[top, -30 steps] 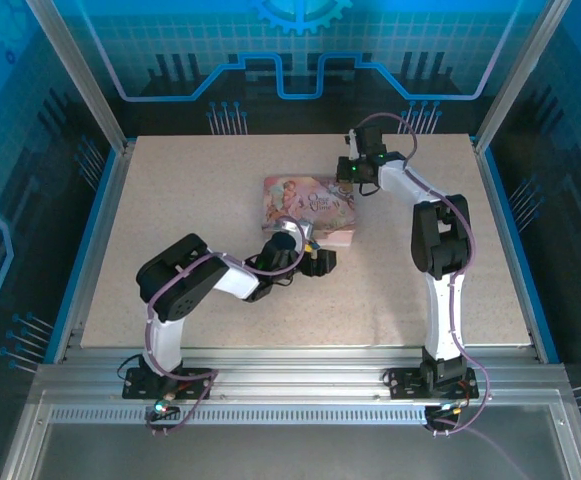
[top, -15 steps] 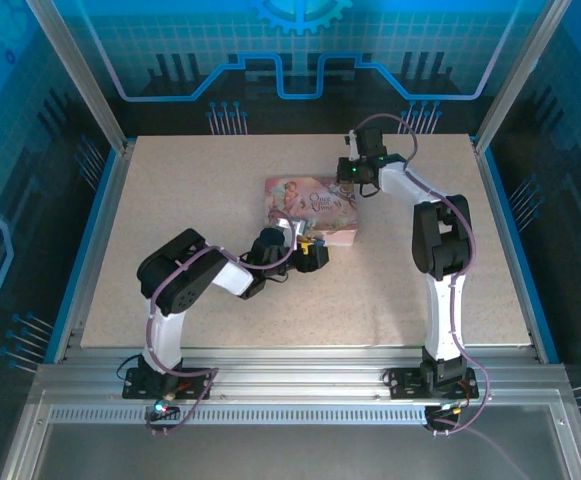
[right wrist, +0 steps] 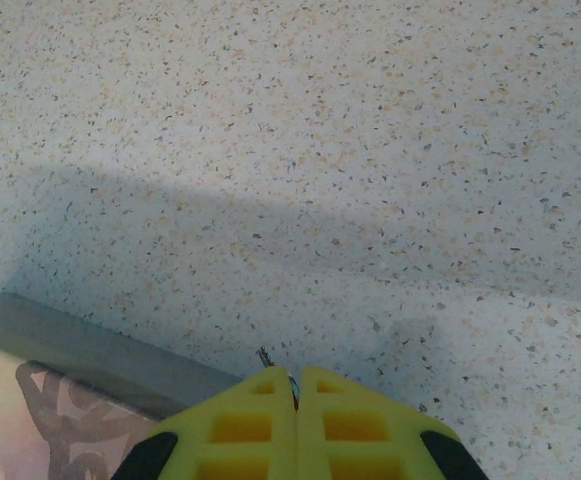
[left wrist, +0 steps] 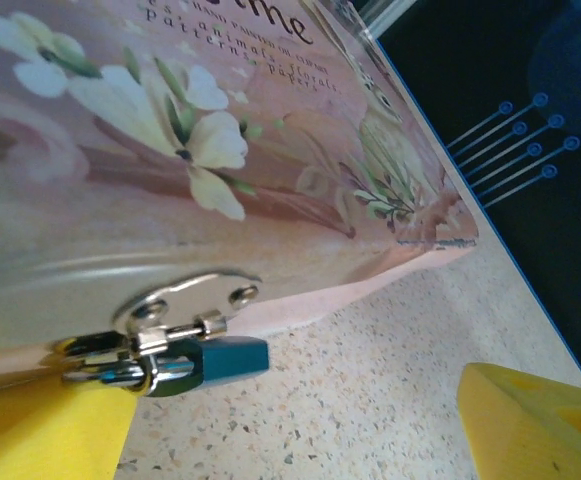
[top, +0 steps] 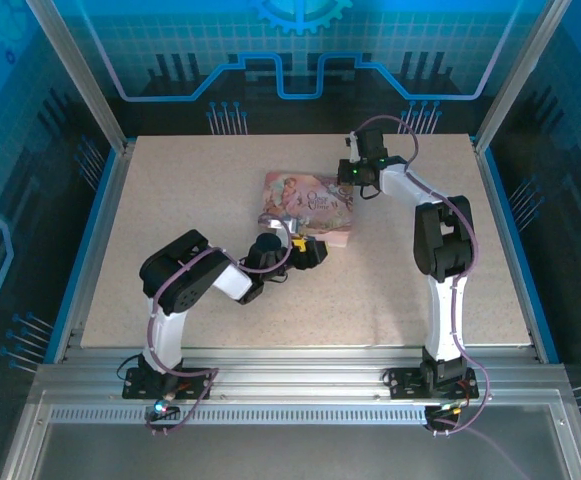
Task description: Unlock a padlock with a key
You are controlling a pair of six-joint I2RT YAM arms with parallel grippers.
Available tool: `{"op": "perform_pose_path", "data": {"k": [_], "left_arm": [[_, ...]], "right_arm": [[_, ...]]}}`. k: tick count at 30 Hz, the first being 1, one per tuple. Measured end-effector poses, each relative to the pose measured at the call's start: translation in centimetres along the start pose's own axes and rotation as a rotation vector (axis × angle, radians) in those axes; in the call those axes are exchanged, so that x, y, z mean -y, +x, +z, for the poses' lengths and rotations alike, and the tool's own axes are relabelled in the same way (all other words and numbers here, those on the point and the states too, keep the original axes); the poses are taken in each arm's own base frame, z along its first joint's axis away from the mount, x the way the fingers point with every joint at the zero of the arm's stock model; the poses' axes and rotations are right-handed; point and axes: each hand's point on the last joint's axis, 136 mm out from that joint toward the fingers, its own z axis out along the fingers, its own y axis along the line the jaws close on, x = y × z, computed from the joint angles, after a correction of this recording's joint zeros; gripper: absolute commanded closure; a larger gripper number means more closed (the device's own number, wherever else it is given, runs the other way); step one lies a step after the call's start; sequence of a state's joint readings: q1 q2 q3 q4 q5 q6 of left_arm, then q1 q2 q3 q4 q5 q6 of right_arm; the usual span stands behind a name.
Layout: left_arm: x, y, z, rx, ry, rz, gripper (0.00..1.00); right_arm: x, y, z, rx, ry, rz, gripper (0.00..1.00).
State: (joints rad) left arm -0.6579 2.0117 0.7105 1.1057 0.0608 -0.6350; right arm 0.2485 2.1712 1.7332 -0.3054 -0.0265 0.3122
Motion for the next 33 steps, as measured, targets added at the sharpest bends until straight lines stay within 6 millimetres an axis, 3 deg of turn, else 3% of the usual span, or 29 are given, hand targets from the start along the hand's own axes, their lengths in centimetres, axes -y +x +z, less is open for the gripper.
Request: {"op": "perform_pose_path", "data": {"k": [6, 9, 17, 22, 28, 33], "left_arm": [[-0.1, -0.1, 0.0, 0.015, -0.014, -0.001, 0.1], [-0.1, -0.1, -0.2, 0.023, -0.009, 0.0, 0.13], [0.0, 0.5, -0.7, 0.002, 0.044, -0.036, 0.41], [0.1, 0.9, -0.7, -0.016, 0.068, -0.048, 0.48], [0.7, 1.2, -0.7, -0.033, 0.103, -0.069, 0.4], [1.4, 1.2, -0.6, -0.03, 0.132, -0.068, 0.25]], "right_arm": [[0.0, 0.0, 0.0, 0.0, 0.0, 0.0, 1.0], [-0.1, 0.1, 0.0, -0.002, -0.002, -0.002, 1.0], [-0.5, 0.2, 0.0, -0.005, -0.01, -0.006, 1.0], [-0.6, 0.2, 0.0, -0.005, -0.012, -0.007, 1.0], [-0.7, 0.2, 0.0, -0.005, -0.013, -0.008, 1.0], [-0.7, 0.2, -0.1, -0.003, -0.009, -0.012, 1.0]]}}
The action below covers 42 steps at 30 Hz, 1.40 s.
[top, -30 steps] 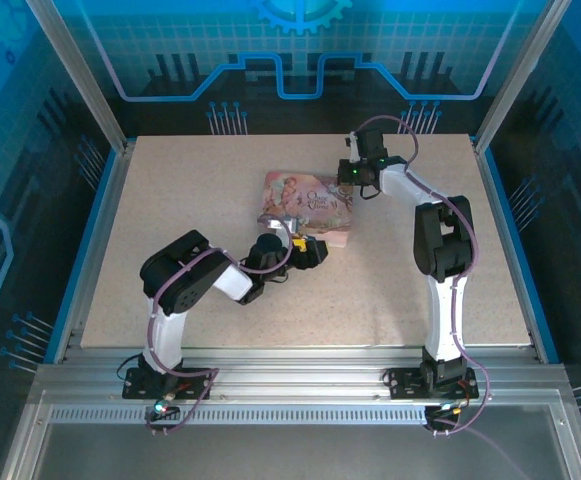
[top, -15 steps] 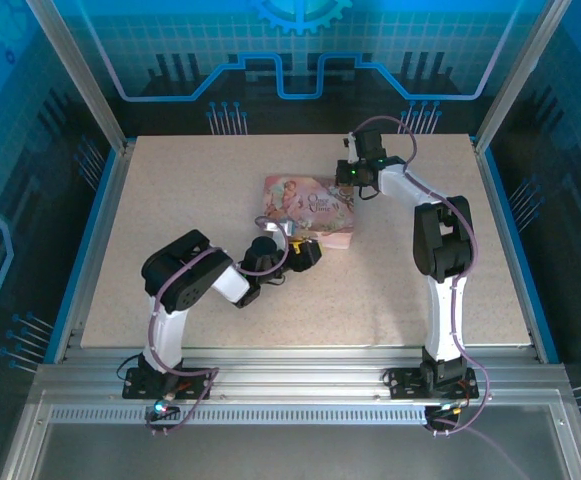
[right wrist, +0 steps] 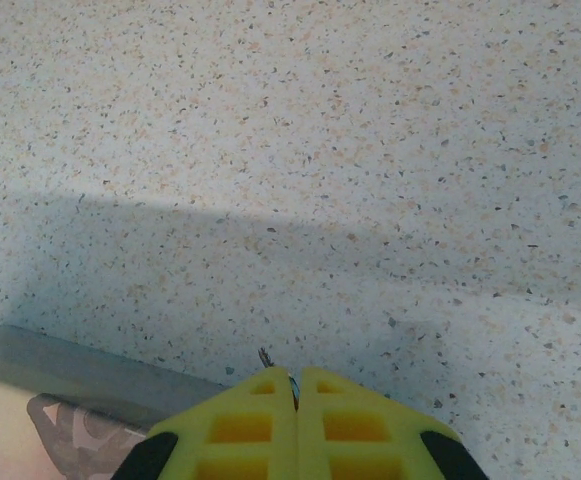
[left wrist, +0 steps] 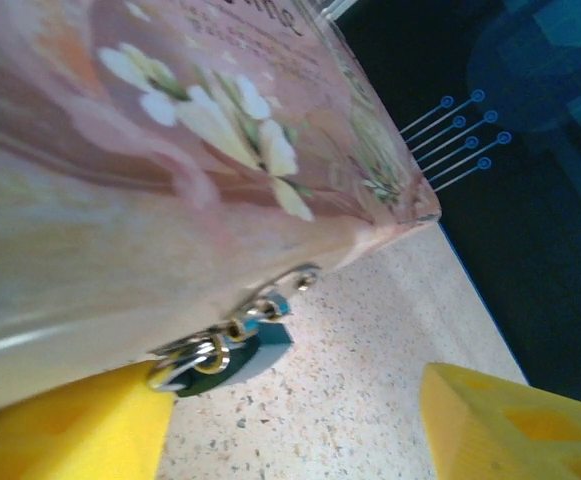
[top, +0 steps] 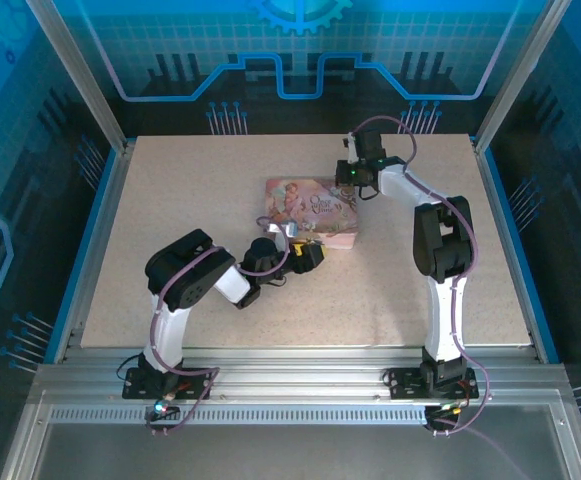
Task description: Unlock a padlock with a key
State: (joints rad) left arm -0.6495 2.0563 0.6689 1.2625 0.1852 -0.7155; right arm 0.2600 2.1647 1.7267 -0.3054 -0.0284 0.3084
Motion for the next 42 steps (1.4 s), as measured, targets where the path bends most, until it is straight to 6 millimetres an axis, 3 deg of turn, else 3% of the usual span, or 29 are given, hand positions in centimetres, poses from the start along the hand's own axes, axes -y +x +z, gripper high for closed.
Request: {"op": "perform_pose_path", "data": {"k": [5, 12, 16, 23, 31, 38, 42], "left_arm": [[0.5, 0.1, 0.3, 0.006, 0.0, 0.004, 0.24], [-0.4, 0.3, 0.5, 0.033, -0.112, 0.023, 0.16], [-0.8, 0.2, 0.5, 0.034, -0.146, 0.036, 0.23], [0.0, 0.4, 0.6, 0.014, -0.099, 0.06, 0.45], [0.9, 0.6, 1.0, -0.003, -0.045, 0.063, 0.35], [0.8, 0.7, 1.8, -0.008, -0.036, 0.037, 0.47], [0.5, 0.8, 1.9, -0.009, -0.038, 0.037, 0.47]], "right_arm": [[0.0, 0.0, -0.2, 0.001, 0.001, -0.001, 1.0], [-0.1, 0.2, -0.2, -0.003, -0.002, 0.0, 1.0], [-0.1, 0.3, -0.2, -0.005, -0.001, 0.0, 1.0], [-0.1, 0.3, -0.3, -0.005, -0.001, -0.001, 1.0], [-0.1, 0.4, -0.5, -0.006, -0.005, -0.004, 1.0], [-0.2, 0.2, -0.6, 0.0, -0.006, -0.005, 1.0], [-0.2, 0.2, -0.7, 0.002, -0.007, -0.006, 1.0]]}}
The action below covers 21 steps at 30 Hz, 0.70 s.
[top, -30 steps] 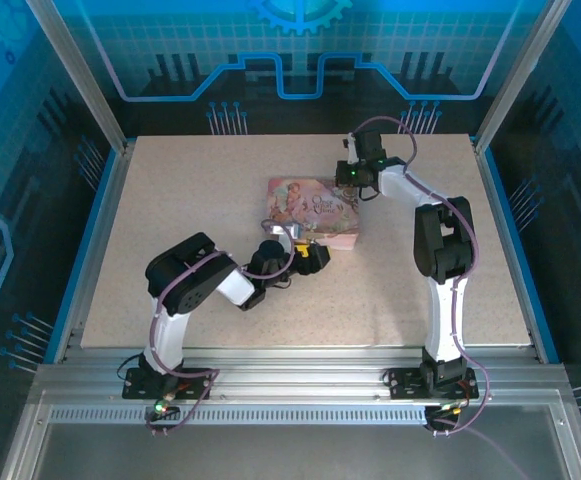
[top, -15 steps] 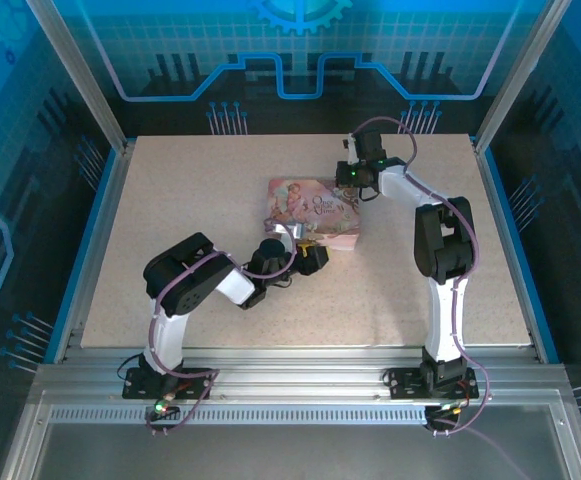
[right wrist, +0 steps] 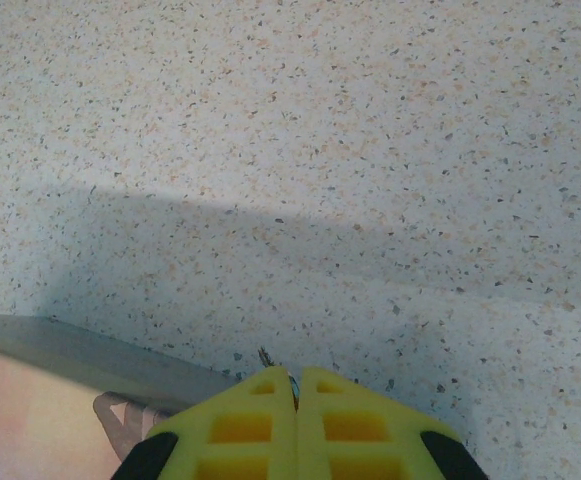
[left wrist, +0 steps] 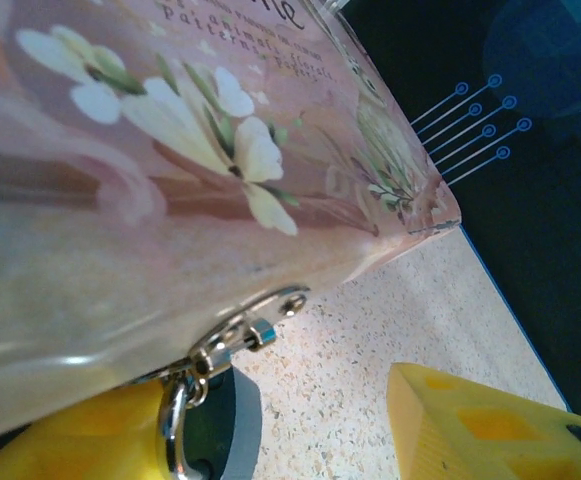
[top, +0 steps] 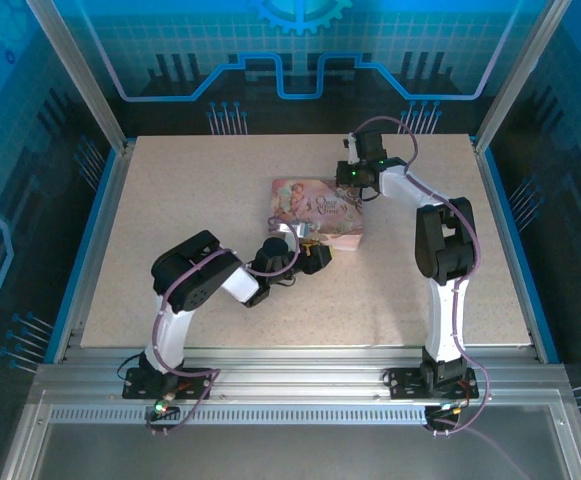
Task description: Unlock a padlock with a key
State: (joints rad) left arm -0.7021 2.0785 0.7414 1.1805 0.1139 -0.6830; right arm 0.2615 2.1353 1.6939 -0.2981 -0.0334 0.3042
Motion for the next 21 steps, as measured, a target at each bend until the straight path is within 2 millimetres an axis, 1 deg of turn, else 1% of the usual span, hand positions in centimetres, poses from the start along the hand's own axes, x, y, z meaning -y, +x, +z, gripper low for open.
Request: {"op": "perform_pose_path", "data": {"k": [2, 4, 7, 17, 21], "left_arm": [[0.06, 0.01, 0.1, 0.002, 0.008, -0.006, 0.4], [0.16, 0.08, 0.27, 0.003, 0.02, -0.018, 0.38], [0.16, 0.5, 0.67, -0.01, 0.038, -0.029, 0.37], [0.38, 0.37, 0.88, -0.007, 0.071, -0.055, 0.59], [0.01, 0.06, 0.79, -0.005, 0.067, -0.061, 0.61]], "right_arm": [[0.0, -0.02, 0.01, 0.001, 0.0, 0.0, 1.0], [-0.01, -0.07, -0.01, 0.005, -0.001, -0.001, 1.0], [-0.01, -0.07, -0.01, 0.009, -0.002, -0.001, 1.0], [-0.04, -0.15, 0.0, 0.017, -0.004, -0.005, 1.0], [0.01, -0.13, -0.05, 0.021, -0.004, -0.005, 1.0]]}}
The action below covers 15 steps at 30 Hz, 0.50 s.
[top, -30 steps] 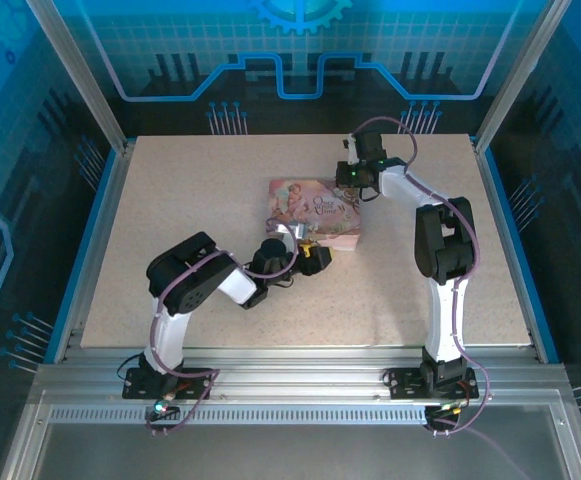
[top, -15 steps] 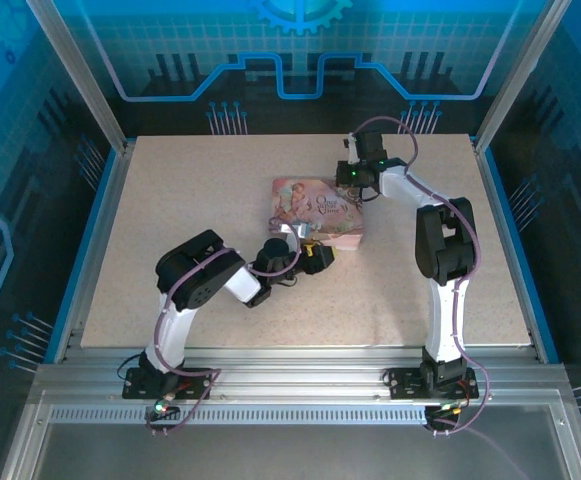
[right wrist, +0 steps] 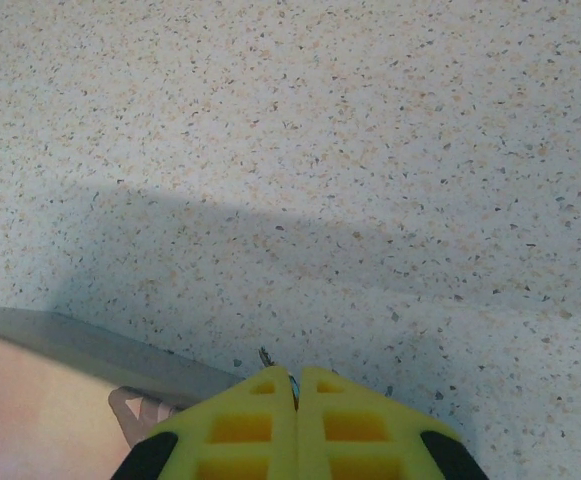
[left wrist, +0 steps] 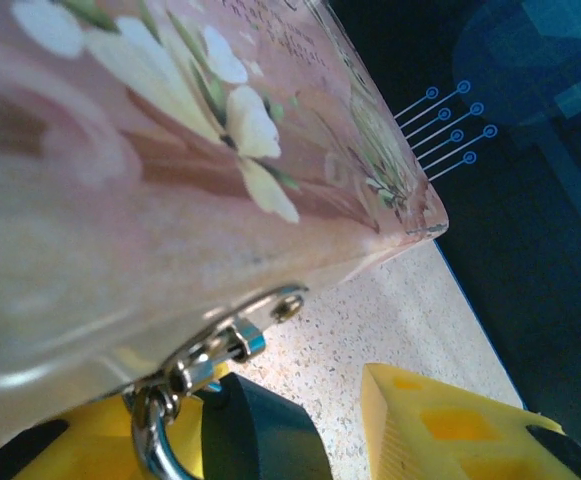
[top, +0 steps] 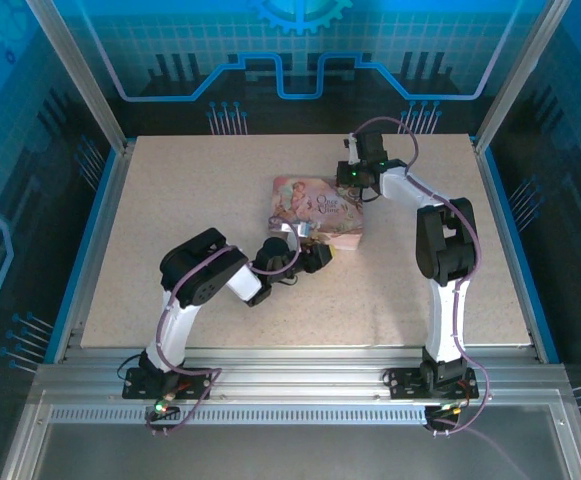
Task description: Unlock a padlock with a key
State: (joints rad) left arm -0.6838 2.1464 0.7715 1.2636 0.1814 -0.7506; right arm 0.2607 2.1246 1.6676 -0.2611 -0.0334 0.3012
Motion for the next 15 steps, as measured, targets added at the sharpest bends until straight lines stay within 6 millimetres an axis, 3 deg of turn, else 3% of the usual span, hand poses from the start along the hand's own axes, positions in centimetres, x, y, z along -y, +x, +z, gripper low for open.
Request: {"op": "perform_pose_path", "data": {"k": [6, 15], "left_arm": [[-0.5, -0.5, -0.3, 0.007, -0.01, -0.009, 0.53], [-1.1, -0.8, -1.1, 0.005, -0.032, -0.02, 0.6]], "right_arm": [[0.0, 0.2, 0.0, -0.003, 0.001, 0.0, 1.0], [0.1, 0.7, 0.1, -0.017, 0.002, 0.002, 1.0]]}}
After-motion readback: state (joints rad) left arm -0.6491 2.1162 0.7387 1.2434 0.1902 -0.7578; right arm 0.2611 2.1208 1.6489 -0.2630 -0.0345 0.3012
